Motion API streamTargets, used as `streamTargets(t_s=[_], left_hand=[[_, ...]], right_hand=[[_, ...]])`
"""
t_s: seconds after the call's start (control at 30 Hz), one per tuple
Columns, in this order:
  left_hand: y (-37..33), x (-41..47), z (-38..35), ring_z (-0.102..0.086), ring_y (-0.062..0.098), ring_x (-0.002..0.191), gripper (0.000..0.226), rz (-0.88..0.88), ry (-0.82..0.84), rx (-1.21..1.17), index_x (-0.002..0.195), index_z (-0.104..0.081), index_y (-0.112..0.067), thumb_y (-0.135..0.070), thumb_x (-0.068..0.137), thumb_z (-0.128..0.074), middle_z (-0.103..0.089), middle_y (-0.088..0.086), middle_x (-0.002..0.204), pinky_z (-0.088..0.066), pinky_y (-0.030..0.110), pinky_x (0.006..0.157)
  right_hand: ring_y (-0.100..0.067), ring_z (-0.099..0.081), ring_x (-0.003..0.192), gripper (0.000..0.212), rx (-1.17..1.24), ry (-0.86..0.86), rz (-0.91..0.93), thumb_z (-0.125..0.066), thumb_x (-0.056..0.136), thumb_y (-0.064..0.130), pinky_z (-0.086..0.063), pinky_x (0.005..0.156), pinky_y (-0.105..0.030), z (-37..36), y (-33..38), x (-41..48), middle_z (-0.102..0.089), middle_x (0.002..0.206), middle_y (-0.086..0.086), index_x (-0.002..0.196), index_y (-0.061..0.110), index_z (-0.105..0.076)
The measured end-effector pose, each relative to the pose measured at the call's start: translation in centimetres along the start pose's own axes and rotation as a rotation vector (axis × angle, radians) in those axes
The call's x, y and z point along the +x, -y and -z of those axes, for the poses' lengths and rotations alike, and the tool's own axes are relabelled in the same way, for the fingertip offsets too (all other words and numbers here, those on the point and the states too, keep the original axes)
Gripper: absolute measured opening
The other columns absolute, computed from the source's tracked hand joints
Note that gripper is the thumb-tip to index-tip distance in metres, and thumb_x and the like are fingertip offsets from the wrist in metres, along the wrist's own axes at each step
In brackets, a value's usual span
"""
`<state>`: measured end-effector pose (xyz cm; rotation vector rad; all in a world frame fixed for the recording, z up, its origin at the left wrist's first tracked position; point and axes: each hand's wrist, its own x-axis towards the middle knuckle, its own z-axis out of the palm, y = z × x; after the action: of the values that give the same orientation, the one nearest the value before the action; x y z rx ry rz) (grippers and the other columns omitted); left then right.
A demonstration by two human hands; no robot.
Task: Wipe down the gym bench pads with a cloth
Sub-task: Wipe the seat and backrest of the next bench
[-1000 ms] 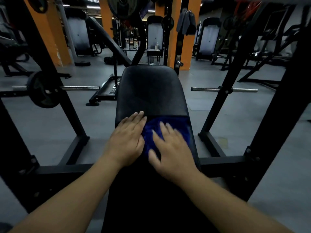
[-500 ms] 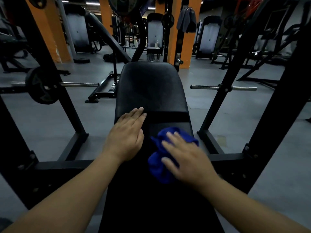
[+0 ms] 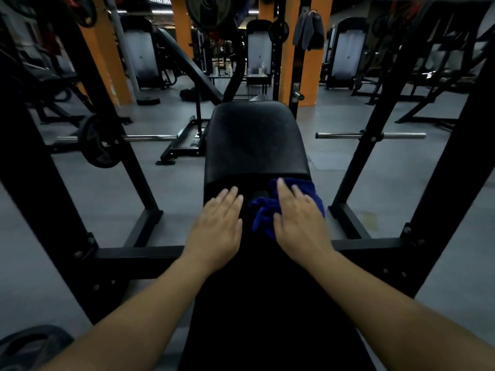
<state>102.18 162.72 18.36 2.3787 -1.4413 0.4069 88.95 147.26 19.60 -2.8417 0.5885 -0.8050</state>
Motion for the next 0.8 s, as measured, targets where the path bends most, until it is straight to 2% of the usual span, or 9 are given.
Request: streamTargets(t_s=[0.07, 0.13, 0.2, 0.27, 0.33, 0.43, 0.57, 0.7, 0.8], left_hand=[[-0.2, -1.1, 0.5, -0.010, 0.015, 0.154, 0.068, 0.030, -0.004, -0.079, 0.157, -0.024, -0.012, -0.038, 0.096, -0.014, -0.018, 0.003, 0.166, -0.001, 0.027, 0.123], [-1.1, -1.6, 1.2, -0.014, 0.011, 0.152, 0.061, 0.076, -0.052, -0.212, 0.157, -0.024, -0.014, -0.027, 0.098, -0.028, -0.022, 0.001, 0.165, -0.006, 0.024, 0.123], [-2.6, -2.0, 1.7, -0.025, 0.013, 0.149, 0.061, 0.026, -0.115, -0.277, 0.155, -0.032, -0.013, -0.027, 0.096, -0.035, -0.032, 0.003, 0.161, -0.018, 0.029, 0.123], [-4.3, -2.2, 1.6, -0.029, 0.014, 0.148, 0.066, -0.043, -0.114, -0.268, 0.155, -0.032, -0.012, -0.038, 0.095, -0.037, -0.034, 0.004, 0.160, -0.022, 0.032, 0.122], [-5.4, -2.1, 1.1, -0.027, 0.013, 0.148, 0.073, -0.032, -0.074, -0.215, 0.157, -0.028, -0.017, -0.053, 0.095, -0.038, -0.031, 0.002, 0.161, -0.020, 0.033, 0.123], [-4.7, -1.9, 0.1, -0.037, 0.021, 0.144, 0.068, -0.028, -0.012, 0.015, 0.153, -0.037, -0.022, -0.059, 0.097, -0.034, -0.039, 0.002, 0.158, -0.026, 0.040, 0.121], [-0.8, 0.6, 0.1, -0.048, 0.028, 0.136, 0.058, 0.076, -0.046, 0.109, 0.141, -0.055, -0.018, -0.047, 0.095, -0.035, -0.048, 0.007, 0.151, -0.037, 0.043, 0.112], [0.0, 4.4, 1.2, -0.021, 0.024, 0.150, 0.057, 0.243, -0.080, 0.079, 0.155, -0.031, -0.025, -0.048, 0.104, -0.033, -0.023, 0.003, 0.165, -0.020, 0.041, 0.122], [-1.5, 0.0, 0.5, -0.026, 0.025, 0.149, 0.057, 0.065, -0.075, 0.077, 0.152, -0.037, -0.028, -0.050, 0.101, -0.035, -0.029, 0.004, 0.162, -0.016, 0.039, 0.121]], right_hand=[[-0.030, -0.040, 0.141, 0.069, 0.031, 0.126, 0.180, -0.050, 0.091, 0.032, -0.028, 0.116, -0.039, -0.3, 1.5, -1.6, -0.044, 0.152, -0.012, 0.154, 0.010, -0.031], [-0.013, -0.032, 0.145, 0.071, 0.193, 0.258, 0.225, -0.052, 0.094, 0.032, -0.020, 0.116, -0.022, 0.6, 1.6, -2.4, -0.034, 0.158, 0.003, 0.157, 0.019, -0.023], [-0.001, -0.037, 0.138, 0.071, 0.612, 0.246, -0.032, -0.056, 0.096, 0.023, -0.025, 0.109, -0.015, 1.4, 2.7, -0.9, -0.043, 0.149, 0.018, 0.157, 0.024, -0.020], [-0.007, -0.051, 0.129, 0.057, 1.189, 0.231, -0.359, -0.051, 0.097, 0.017, -0.036, 0.107, -0.023, 2.2, 4.3, 1.1, -0.061, 0.134, 0.013, 0.151, 0.023, -0.033], [-0.013, -0.061, 0.119, 0.045, 1.399, 0.182, -0.520, -0.048, 0.098, 0.014, -0.044, 0.105, -0.031, 2.0, 5.2, 2.2, -0.069, 0.121, 0.003, 0.142, 0.021, -0.045], [-0.010, -0.056, 0.124, 0.046, 0.881, 0.064, -0.291, -0.043, 0.095, 0.000, -0.043, 0.107, -0.028, 2.2, 4.1, 1.3, -0.063, 0.128, 0.004, 0.136, 0.018, -0.053], [-0.017, -0.047, 0.133, 0.043, 0.197, -0.088, 0.051, -0.052, 0.092, 0.006, -0.034, 0.113, -0.030, 0.5, -0.3, -1.2, -0.054, 0.142, -0.003, 0.134, 0.012, -0.059], [-0.013, -0.029, 0.143, 0.047, 0.119, -0.048, 0.057, -0.042, 0.096, 0.019, -0.020, 0.118, -0.029, -1.1, -1.8, -2.5, -0.042, 0.153, -0.003, 0.141, 0.012, -0.053], [-0.014, -0.032, 0.143, 0.048, 0.156, -0.084, 0.049, -0.039, 0.094, 0.020, -0.022, 0.119, -0.029, -1.3, -2.0, -2.3, -0.044, 0.152, -0.002, 0.138, 0.011, -0.056]])
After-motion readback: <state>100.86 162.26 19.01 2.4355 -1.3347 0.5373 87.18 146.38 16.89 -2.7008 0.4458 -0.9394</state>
